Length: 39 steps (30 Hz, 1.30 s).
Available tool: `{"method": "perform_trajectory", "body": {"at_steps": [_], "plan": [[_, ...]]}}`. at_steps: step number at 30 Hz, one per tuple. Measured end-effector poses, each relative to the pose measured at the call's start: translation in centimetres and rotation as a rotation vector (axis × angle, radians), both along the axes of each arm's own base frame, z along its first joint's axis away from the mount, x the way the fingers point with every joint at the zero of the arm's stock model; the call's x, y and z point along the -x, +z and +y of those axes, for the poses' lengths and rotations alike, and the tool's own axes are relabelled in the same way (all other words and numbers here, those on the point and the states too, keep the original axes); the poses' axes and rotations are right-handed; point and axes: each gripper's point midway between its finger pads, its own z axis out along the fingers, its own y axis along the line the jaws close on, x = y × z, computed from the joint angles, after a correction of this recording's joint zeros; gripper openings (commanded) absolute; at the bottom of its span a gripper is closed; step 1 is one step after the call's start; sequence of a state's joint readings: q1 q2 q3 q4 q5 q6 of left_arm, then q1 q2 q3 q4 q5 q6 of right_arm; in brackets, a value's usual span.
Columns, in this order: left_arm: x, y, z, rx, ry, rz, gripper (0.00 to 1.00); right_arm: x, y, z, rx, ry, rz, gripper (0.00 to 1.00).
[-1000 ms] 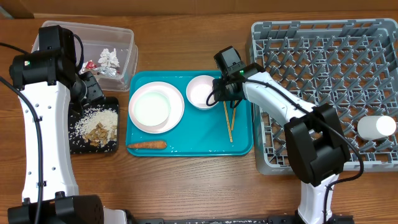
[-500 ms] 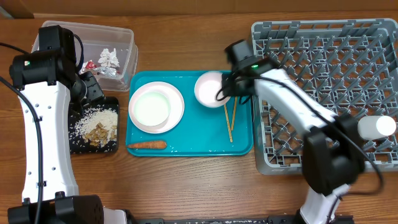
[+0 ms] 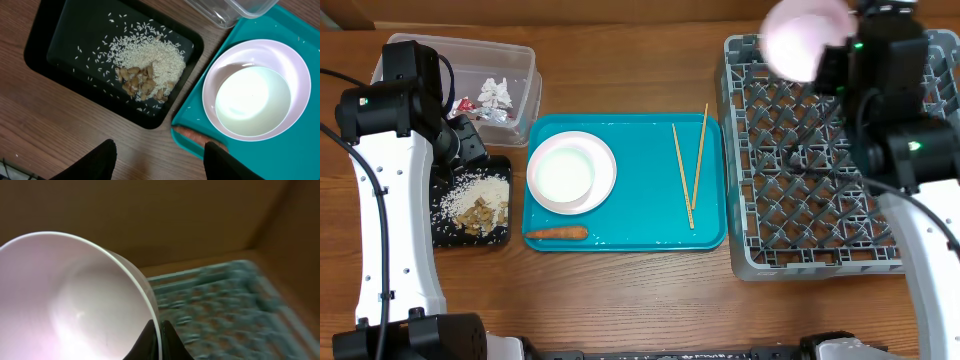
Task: Sort waste into correct bins and load items into the dishwasher
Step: 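Lift the pink bowl with the right gripper into the rack's back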
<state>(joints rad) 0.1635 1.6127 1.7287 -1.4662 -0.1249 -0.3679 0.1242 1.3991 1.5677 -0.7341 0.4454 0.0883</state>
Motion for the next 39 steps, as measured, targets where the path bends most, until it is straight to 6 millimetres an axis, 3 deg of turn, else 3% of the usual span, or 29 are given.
{"method": "perform_trajectory", "body": {"at_steps": [3, 7, 12, 14, 18, 22, 30, 35, 39], "plan": [[0.0, 0.0, 0.0, 0.0, 0.0, 0.0, 0.59, 0.0, -0.2, -6.4, 0.12, -0.248, 0.007, 0.04], [0.0, 0.0, 0.0, 0.0, 0.0, 0.0, 0.58, 0.8, -1.0, -12.5, 0.251, -0.522, 0.043, 0.04], [0.0, 0.0, 0.0, 0.001, 0.0, -0.001, 0.58, 1.1, -3.3, -17.9, 0.417, -0.783, 0.128, 0.04], [0.0, 0.0, -0.1, 0.005, -0.002, -0.001, 0.58, 0.7, -5.9, -19.7, 0.502, -0.858, 0.221, 0.04], [-0.1, 0.0, -0.3, 0.015, -0.003, -0.003, 0.58, -0.1, -10.9, -21.2, 0.603, -0.896, 0.382, 0.04], [-0.1, 0.0, -0.3, 0.015, -0.004, -0.006, 0.58, -0.9, -15.1, -21.5, 0.665, -0.884, 0.494, 0.04], [-0.2, 0.0, -0.3, 0.015, -0.004, -0.008, 0.58, -1.3, -16.5, -21.2, 0.684, -0.864, 0.53, 0.04], [-0.3, 0.0, -0.3, 0.015, -0.004, -0.011, 0.58, -1.7, -18.1, -19.6, 0.671, -0.753, 0.605, 0.04], [-0.3, 0.0, -0.3, 0.017, -0.005, -0.014, 0.58, -1.6, -18.3, -18.8, 0.662, -0.73, 0.615, 0.05]]}}
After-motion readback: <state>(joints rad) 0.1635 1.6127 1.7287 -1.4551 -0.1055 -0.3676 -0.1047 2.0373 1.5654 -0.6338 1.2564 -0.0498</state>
